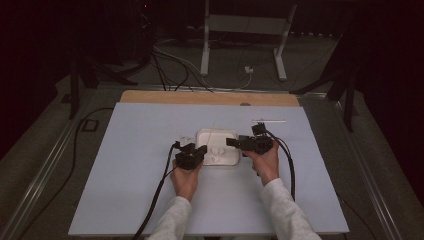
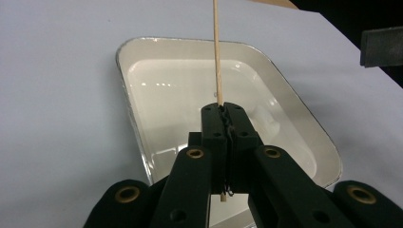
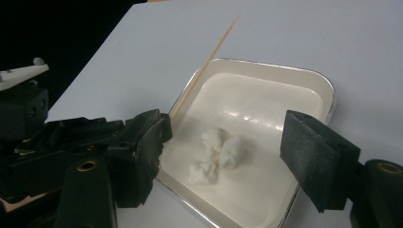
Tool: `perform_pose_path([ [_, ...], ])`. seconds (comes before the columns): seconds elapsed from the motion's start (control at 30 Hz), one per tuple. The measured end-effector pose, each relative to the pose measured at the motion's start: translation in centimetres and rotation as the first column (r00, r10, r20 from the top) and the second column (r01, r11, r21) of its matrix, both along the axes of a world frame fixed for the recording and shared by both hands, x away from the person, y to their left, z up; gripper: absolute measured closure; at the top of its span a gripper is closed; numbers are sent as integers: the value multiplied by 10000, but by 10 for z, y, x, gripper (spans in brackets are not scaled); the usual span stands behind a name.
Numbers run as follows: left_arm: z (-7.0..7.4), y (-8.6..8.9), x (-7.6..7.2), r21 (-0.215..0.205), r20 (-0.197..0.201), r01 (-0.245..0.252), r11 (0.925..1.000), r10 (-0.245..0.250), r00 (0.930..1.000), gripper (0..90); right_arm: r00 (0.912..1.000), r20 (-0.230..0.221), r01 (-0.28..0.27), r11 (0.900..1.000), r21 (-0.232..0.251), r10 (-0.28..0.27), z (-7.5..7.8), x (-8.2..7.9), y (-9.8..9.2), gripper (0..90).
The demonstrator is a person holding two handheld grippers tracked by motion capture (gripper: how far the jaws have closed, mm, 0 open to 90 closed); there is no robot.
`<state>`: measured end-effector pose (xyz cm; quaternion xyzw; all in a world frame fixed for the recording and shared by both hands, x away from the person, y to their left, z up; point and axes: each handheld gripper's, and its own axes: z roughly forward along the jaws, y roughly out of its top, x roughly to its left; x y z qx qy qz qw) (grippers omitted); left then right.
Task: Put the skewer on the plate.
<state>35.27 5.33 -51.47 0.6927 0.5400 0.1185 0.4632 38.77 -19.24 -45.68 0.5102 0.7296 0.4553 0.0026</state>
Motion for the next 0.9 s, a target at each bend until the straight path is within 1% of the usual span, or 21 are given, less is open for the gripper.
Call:
perform_pose_path([
  [0.07, -1, -1, 0, -69, -52, -67, 10000, 67, 10000, 897, 10000, -1, -4, 10000, -23, 4, 0, 0, 0, 300],
  [0.43, -7, -3, -2, 357, -199, -446, 9984, 453, 9988, 897, 9999, 58, -87, 10000, 7, 87, 0, -1, 2, 301],
  [0.6, -10, -6, -2, 487, -312, -471, 9977, 486, 9983, 897, 9999, 73, -93, 10000, 37, 92, 0, -1, 2, 301],
  [0.83, -13, -10, -1, 470, -548, -515, 9976, 540, 9970, 888, 9999, 136, -102, 9999, 76, 101, 1, -2, 2, 301],
  [0.9, -14, -11, -1, 442, -622, -463, 9980, 490, 9969, 869, 9998, 143, -109, 9999, 85, 107, 1, -2, 2, 301],
])
